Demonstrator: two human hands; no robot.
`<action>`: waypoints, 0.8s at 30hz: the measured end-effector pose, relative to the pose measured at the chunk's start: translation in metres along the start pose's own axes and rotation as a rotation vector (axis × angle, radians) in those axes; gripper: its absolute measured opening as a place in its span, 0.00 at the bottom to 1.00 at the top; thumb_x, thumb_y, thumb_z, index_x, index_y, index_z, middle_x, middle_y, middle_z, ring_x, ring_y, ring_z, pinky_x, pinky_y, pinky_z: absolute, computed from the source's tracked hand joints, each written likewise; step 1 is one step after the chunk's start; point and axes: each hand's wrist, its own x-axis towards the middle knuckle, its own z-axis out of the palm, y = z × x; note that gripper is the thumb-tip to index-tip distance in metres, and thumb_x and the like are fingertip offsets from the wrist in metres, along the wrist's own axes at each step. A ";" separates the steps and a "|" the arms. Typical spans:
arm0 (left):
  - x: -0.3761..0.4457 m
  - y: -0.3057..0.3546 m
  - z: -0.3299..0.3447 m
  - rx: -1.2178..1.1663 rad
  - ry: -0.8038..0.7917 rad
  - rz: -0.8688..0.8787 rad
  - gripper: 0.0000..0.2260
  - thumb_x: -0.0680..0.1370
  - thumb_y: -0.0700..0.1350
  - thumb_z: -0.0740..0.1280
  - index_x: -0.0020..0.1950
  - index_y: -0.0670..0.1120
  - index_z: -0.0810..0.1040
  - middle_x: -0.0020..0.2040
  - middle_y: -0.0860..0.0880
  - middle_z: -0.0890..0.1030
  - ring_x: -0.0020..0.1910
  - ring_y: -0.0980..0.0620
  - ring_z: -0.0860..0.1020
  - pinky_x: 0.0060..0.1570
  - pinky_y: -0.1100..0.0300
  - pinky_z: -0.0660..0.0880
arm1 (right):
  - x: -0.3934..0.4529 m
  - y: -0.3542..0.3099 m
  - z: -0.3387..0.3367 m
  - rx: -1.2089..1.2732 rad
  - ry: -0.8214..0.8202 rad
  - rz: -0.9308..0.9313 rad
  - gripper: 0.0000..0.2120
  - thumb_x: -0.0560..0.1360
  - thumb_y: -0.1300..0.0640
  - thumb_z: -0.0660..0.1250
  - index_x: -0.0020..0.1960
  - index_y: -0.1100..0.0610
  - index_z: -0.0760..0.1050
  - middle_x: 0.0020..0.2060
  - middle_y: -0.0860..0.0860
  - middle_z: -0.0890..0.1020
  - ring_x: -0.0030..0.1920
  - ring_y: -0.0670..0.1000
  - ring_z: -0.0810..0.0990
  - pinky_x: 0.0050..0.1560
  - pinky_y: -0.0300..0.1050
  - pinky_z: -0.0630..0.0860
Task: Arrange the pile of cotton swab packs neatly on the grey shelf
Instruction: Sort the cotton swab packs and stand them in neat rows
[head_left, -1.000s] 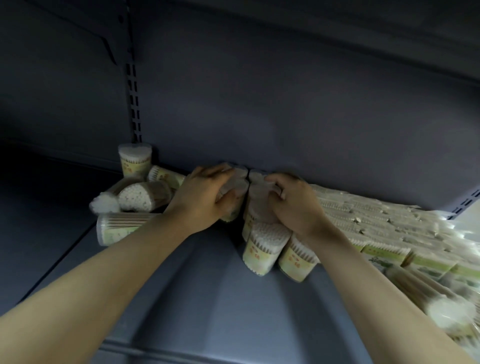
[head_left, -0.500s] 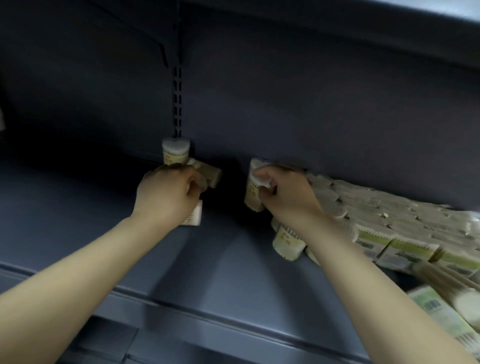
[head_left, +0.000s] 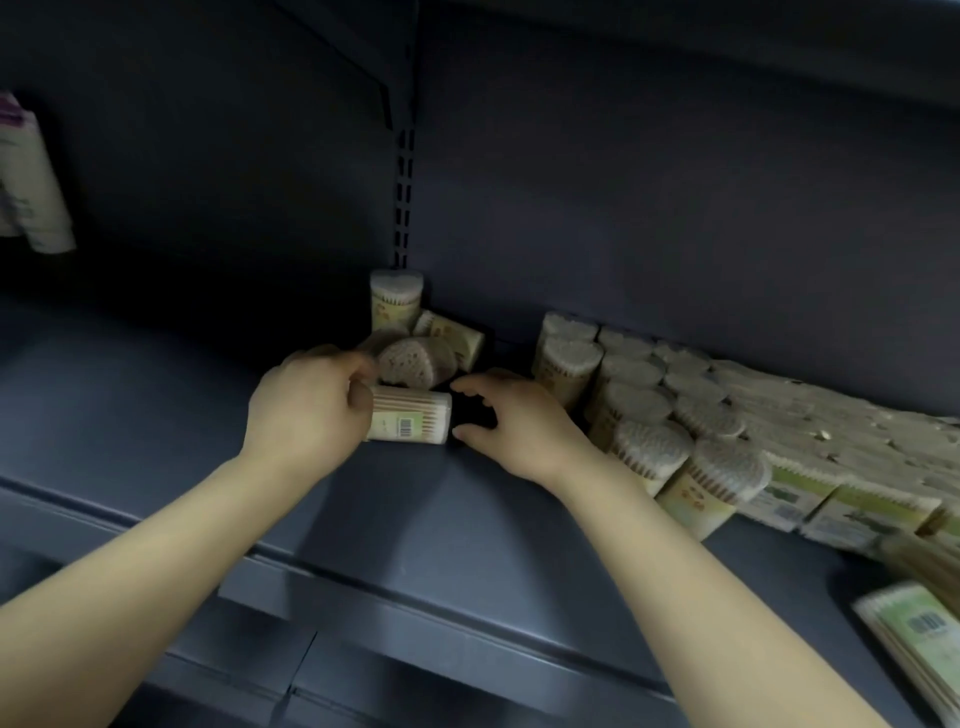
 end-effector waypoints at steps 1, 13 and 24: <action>0.000 -0.002 0.000 0.005 -0.006 -0.006 0.11 0.74 0.38 0.62 0.52 0.45 0.81 0.51 0.44 0.80 0.49 0.42 0.76 0.41 0.53 0.73 | 0.002 0.000 0.002 0.001 -0.006 0.004 0.23 0.74 0.54 0.67 0.68 0.53 0.68 0.64 0.52 0.73 0.63 0.52 0.71 0.58 0.40 0.67; -0.009 -0.005 0.000 -0.114 -0.081 -0.070 0.12 0.74 0.38 0.62 0.54 0.44 0.80 0.52 0.44 0.80 0.49 0.44 0.77 0.45 0.49 0.75 | 0.005 -0.002 0.015 0.065 -0.004 0.046 0.18 0.70 0.54 0.71 0.58 0.54 0.72 0.55 0.50 0.78 0.56 0.50 0.75 0.52 0.44 0.72; -0.018 0.013 0.007 -0.205 -0.137 -0.051 0.16 0.74 0.36 0.61 0.59 0.46 0.78 0.54 0.47 0.80 0.51 0.47 0.77 0.49 0.51 0.76 | -0.020 0.008 -0.014 0.023 -0.037 0.058 0.18 0.68 0.55 0.71 0.55 0.53 0.70 0.52 0.50 0.79 0.51 0.49 0.77 0.50 0.49 0.75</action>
